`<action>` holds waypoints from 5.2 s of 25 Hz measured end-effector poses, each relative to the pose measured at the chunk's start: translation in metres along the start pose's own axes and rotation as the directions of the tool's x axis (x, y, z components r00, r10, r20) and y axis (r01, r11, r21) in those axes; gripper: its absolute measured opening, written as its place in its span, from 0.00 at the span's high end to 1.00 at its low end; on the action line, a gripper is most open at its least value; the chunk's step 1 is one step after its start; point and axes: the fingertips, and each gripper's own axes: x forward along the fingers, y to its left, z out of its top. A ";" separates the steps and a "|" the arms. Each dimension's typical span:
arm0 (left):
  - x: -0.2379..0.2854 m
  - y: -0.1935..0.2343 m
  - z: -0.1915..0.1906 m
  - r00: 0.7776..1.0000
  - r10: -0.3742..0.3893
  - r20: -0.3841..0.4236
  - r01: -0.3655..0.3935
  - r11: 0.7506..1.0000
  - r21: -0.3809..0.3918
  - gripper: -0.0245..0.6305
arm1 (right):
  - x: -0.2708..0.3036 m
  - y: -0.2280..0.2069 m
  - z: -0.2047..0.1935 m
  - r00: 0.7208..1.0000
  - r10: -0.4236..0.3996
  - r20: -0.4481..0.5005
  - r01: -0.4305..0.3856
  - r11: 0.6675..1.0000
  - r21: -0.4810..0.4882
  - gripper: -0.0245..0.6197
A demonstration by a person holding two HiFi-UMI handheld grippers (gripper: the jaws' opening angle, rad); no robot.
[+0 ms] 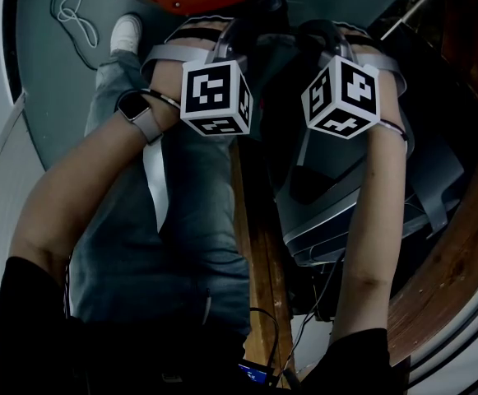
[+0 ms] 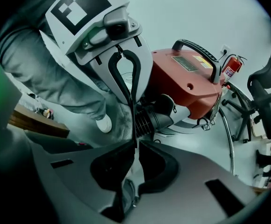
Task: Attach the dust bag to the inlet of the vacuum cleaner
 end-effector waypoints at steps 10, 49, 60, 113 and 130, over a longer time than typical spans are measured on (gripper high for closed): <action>-0.001 -0.002 0.000 0.998 0.043 0.039 -0.040 0.995 -0.092 0.93 | 0.008 -0.004 0.003 0.995 -0.060 -0.076 0.056 0.997 -0.060 0.90; -0.047 0.067 0.015 0.974 0.223 0.030 -0.215 0.961 -0.173 0.94 | 0.005 -0.034 0.021 0.961 -0.268 -0.066 0.276 0.930 0.241 0.90; -0.040 0.017 -0.015 0.993 0.112 -0.028 -0.114 0.990 -0.080 0.94 | -0.057 -0.101 0.086 0.877 -0.476 0.063 0.442 0.852 0.280 0.92; -0.067 0.113 -0.013 0.998 -0.040 -0.054 0.026 0.969 -0.245 0.94 | 0.039 -0.010 0.022 0.866 -0.491 0.092 0.164 0.453 0.876 0.49; -0.068 0.112 -0.012 0.999 -0.026 -0.028 0.019 0.971 -0.239 0.94 | 0.061 0.003 0.021 0.915 -0.404 0.003 0.160 0.369 0.916 0.48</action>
